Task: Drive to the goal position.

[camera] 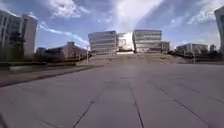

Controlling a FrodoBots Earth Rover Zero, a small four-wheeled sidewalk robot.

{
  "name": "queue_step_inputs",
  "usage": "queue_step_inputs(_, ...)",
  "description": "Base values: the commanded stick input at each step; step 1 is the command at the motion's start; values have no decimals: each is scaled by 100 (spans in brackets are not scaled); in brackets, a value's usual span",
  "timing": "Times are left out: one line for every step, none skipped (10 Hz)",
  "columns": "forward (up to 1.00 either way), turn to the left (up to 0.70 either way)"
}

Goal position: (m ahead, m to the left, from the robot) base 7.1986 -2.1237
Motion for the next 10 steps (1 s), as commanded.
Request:
queue_step_inputs(70,0)
queue_step_inputs(70,-6)
queue_step_inputs(70,-12)
queue_step_inputs(70,-14)
queue_step_inputs(70,-14)
queue_step_inputs(70,-14)
queue_step_inputs(70,-14)
queue_step_inputs(70,-14)
queue_step_inputs(70,-14)
queue_step_inputs(70,-14)
